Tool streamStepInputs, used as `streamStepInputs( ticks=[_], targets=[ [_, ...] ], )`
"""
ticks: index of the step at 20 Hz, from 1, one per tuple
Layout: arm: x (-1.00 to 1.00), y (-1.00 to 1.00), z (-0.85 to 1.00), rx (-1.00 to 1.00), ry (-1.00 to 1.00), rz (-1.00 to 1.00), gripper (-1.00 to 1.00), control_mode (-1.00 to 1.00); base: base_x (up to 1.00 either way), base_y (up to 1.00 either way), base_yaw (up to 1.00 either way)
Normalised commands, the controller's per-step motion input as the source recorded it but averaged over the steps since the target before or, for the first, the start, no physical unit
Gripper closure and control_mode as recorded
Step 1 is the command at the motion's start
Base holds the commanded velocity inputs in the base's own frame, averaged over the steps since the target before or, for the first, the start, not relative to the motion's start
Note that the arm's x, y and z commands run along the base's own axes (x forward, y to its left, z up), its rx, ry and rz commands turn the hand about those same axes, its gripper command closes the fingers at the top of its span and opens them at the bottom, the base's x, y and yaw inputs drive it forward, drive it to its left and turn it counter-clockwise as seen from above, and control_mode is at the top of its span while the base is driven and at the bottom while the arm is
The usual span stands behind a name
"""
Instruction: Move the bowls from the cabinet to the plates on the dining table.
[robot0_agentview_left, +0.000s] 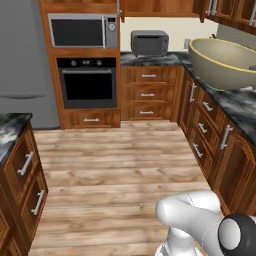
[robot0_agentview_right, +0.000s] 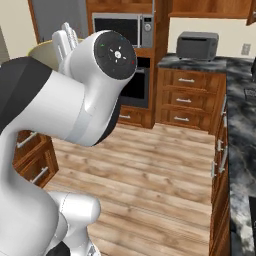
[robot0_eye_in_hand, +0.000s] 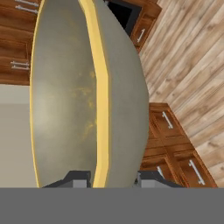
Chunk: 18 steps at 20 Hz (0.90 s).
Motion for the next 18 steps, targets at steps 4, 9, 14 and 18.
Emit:
streamStepInputs(
  ticks=[4,9,14,18],
  targets=[
    [0.00,0.00,0.00,0.00,0.00,0.00,1.00,1.00,0.00,0.03,0.25],
    [0.00,0.00,0.00,0.00,0.00,0.00,1.00,1.00,0.00,0.00,0.25],
    [0.00,0.00,0.00,0.00,0.00,0.00,1.00,1.00,0.00,0.00,0.25],
    [0.00,0.00,0.00,0.00,0.00,0.00,1.00,1.00,0.00,0.00,0.25]
  ],
)
